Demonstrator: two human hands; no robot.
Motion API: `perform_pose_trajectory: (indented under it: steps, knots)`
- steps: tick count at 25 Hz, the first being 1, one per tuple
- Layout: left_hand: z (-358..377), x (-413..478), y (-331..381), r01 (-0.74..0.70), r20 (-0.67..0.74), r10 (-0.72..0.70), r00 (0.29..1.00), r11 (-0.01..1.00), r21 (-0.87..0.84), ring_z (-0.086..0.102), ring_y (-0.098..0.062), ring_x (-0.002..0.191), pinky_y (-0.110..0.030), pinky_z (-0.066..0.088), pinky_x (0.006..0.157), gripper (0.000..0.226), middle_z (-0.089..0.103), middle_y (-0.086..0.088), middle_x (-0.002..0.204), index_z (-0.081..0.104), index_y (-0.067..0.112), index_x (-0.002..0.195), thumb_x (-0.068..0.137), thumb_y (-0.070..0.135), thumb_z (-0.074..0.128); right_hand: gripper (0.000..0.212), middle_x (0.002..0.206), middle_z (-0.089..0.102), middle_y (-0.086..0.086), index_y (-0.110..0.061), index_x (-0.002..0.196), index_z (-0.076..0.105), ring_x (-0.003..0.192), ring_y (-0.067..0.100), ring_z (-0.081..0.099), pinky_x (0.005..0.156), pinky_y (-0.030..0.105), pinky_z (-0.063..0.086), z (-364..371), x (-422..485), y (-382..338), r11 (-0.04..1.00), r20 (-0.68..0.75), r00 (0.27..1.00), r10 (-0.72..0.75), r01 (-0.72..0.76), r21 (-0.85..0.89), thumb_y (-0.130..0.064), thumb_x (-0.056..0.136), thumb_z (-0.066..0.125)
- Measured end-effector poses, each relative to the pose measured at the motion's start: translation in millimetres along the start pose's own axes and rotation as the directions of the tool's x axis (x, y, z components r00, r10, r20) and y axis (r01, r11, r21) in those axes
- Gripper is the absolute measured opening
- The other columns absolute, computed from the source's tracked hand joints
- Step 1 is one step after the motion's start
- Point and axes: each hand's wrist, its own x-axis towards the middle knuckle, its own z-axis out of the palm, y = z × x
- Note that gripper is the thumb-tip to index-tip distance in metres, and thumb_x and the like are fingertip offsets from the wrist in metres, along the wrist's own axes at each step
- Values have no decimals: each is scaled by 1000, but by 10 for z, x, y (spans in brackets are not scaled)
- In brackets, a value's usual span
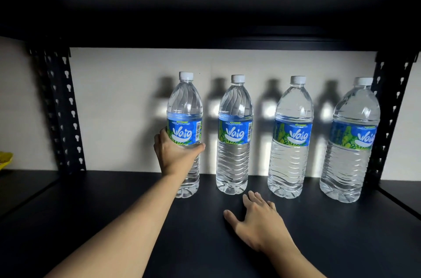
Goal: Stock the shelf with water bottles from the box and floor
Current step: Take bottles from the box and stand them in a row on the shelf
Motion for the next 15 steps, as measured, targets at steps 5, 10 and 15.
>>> perform_pose_trajectory:
  steps: [5, 10, 15]
  knots:
    - [9, 1, -145, 21, 42, -20, 999, 1000, -18, 57, -29, 107, -35, 49, 93, 87, 55, -7, 112, 52, 8, 117, 44, 30, 94, 79, 160, 29, 0, -17, 146, 42, 152, 15, 17, 122, 37, 15, -18, -12, -13, 1000, -6, 1000, 2, -2, 10, -71, 89, 35]
    - [-174, -312, -377, 150, 160, -150, 976, 989, 10, 56, -22, 108, -24, 42, 87, 93, 58, -3, 117, 44, 10, 127, 51, 25, 95, 83, 165, 20, 3, -14, 153, 33, 154, 15, 8, 125, 36, 7, -65, -32, -35, 998, 22, 999, 36, -37, 53, -69, 90, 38]
    - [-177, -458, -484, 221, 192, -222, 956, 975, 26, 55, -17, 90, -21, 38, 75, 79, 58, 2, 102, 49, 13, 122, 58, 22, 93, 87, 166, 16, 7, -11, 156, 27, 154, 17, 7, 125, 35, 4, -63, -21, -30, 995, 24, 997, 72, -74, 64, -68, 91, 38]
